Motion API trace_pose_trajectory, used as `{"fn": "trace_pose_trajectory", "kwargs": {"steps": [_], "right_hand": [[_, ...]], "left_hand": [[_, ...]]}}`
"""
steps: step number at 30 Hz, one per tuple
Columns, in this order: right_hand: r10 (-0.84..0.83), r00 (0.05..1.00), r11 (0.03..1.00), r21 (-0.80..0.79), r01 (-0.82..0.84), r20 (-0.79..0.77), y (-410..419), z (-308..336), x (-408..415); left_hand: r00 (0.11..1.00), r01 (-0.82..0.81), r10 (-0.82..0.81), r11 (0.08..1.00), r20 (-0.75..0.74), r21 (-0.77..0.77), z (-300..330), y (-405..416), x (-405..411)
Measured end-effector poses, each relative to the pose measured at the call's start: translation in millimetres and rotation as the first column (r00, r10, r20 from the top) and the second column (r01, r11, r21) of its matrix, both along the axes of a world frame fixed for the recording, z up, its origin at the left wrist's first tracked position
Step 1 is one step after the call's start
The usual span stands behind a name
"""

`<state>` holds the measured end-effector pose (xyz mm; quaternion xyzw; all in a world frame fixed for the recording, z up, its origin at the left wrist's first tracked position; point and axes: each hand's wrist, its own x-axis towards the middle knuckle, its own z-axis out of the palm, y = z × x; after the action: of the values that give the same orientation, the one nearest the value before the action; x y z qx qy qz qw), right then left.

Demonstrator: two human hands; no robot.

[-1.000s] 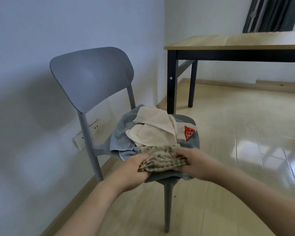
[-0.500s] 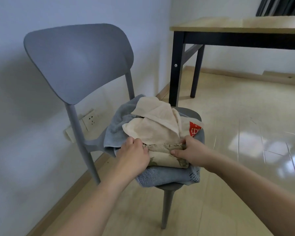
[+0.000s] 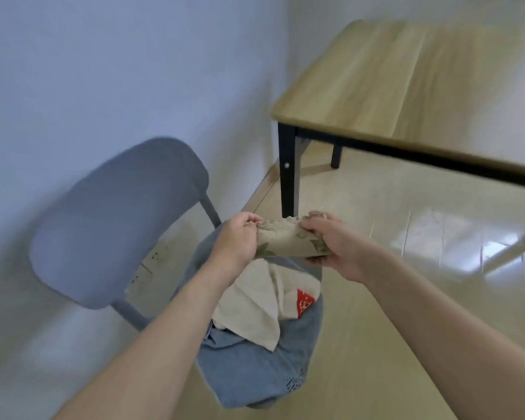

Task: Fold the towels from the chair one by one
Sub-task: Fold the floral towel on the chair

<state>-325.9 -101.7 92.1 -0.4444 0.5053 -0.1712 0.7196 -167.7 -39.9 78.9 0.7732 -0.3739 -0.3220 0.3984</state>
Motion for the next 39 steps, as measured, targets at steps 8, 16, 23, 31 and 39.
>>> {"fn": "trace_pose_trajectory", "kwargs": {"steps": [8, 16, 23, 31, 39], "right_hand": [[-0.2, 0.938, 0.929, -0.36, 0.089, -0.284, -39, 249, -78], [-0.243, 0.895, 0.896, -0.44, 0.059, -0.375, -69, 336, -175], [-0.308, 0.883, 0.889, -0.437, 0.136, -0.353, -122, 344, -317], [-0.32, 0.903, 0.885, -0.43, 0.177, -0.288, -197, 363, -481], [-0.324, 0.939, 0.936, -0.183, 0.301, -0.113, -253, 358, -609]], "left_hand": [[0.97, 0.008, 0.011, 0.997, 0.242, -0.078, 251, -35, -99], [0.956, 0.169, -0.158, 0.985, 0.246, -0.023, 336, -75, -177], [0.884, 0.461, -0.464, 0.885, 0.055, 0.059, 374, -133, -302], [0.857, 0.512, -0.515, 0.856, 0.031, 0.066, 385, -203, -465], [0.868, 0.494, -0.49, 0.867, -0.082, 0.056, 375, -279, -581]]}}
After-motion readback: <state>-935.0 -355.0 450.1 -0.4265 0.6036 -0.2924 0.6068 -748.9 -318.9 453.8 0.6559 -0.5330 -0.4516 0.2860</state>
